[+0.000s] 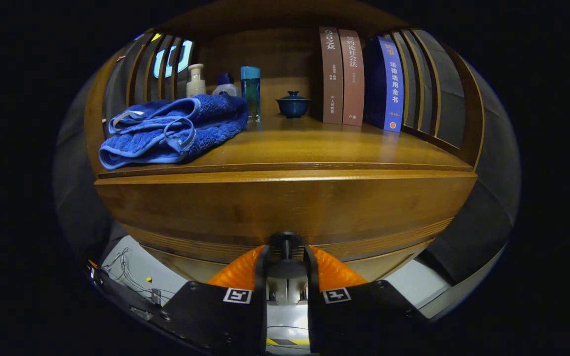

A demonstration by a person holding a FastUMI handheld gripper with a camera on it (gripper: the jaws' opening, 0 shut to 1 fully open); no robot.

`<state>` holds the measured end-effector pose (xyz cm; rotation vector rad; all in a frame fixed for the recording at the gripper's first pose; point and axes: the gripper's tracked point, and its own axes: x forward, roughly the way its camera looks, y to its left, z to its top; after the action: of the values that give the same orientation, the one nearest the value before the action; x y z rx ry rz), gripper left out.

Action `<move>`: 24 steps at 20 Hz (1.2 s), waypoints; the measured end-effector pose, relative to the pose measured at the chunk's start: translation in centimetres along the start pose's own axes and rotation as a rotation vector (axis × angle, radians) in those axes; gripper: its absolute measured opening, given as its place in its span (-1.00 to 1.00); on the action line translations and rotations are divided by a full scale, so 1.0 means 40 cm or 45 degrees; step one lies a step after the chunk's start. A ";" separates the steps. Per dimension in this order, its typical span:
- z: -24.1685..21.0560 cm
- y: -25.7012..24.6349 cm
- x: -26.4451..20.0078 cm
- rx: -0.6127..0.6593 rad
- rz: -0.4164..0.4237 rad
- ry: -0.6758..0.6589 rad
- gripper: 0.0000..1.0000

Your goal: Pull open the drawer, take out the items inside it, and place them on the countertop above the cabinet.

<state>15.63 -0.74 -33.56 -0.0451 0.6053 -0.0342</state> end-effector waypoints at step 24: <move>-0.211 -0.011 -0.372 0.024 0.031 0.103 -0.26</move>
<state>-1.40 -0.80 -32.03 -0.0179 0.6860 -0.0184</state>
